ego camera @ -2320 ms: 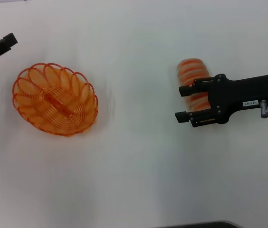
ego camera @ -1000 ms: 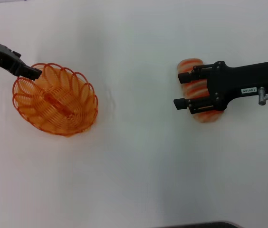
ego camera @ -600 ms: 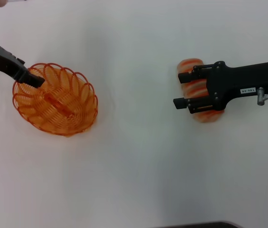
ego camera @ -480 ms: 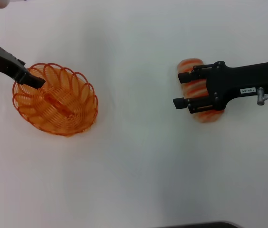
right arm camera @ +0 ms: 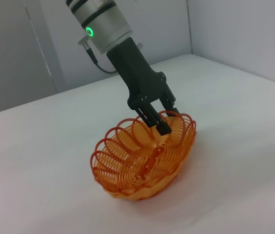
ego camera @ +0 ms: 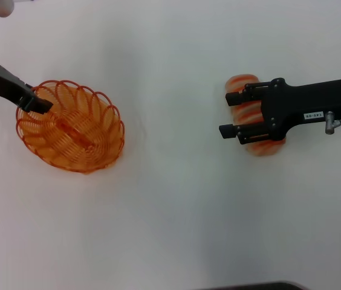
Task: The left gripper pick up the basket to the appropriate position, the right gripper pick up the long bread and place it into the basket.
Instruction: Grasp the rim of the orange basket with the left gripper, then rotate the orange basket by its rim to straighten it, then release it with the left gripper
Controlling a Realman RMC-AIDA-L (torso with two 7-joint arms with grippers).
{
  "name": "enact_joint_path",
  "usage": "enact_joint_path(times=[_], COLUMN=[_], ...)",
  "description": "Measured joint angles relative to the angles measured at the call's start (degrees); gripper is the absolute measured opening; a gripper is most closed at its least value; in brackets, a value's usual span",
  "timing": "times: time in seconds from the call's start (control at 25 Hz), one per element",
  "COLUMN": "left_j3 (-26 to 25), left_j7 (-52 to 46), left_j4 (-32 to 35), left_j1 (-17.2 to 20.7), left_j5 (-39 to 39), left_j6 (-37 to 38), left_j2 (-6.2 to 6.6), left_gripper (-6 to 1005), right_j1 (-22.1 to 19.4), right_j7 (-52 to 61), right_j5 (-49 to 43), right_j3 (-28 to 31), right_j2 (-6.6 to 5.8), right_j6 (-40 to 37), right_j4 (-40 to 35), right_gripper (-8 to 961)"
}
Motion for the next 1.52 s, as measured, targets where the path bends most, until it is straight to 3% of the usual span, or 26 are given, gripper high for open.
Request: enact_joint_path(times=[0.04,0.16,0.36,0.8,1.2,1.52], left_j3=[0.01,0.39,0.17,0.08,-0.31,-7.75], left_j7=[-0.41,-2.34,-4.68,-11.52,-20.66,-25.55], left_j4=[0.00,0.08,1.36,2.29,6.21,6.76], left_j1=[-0.02,-0.17,-0.30,-1.20,-2.14,-4.29], left_j5=[0.39,1.28,0.98,0.74,0.75,0.53], left_j6=[0.00,0.08,1.17,4.57,9.35,15.82], left_j2=[0.00,0.03,-0.01,0.22,0.97,1.03], left_gripper=[664,429,222,76,63,62], right_j1=[0.00,0.00,0.08,0.18,0.06,-0.60], right_j7=[0.00,0.01,-0.12,-0.48,0.05,0.30], right_j5=[0.00,0.00,0.00,0.70,3.64,7.23], right_j3=[0.00,0.01,0.43,0.71,1.03,2.57], right_j2=[0.00,0.00,-0.02,-0.03,-0.15,0.35], right_j6=[0.00,0.03,0.31,0.63,2.10,5.08], right_j4=[0.00,0.00,0.00,0.00,0.00,0.30], right_gripper=[799,799,799,800,800,800])
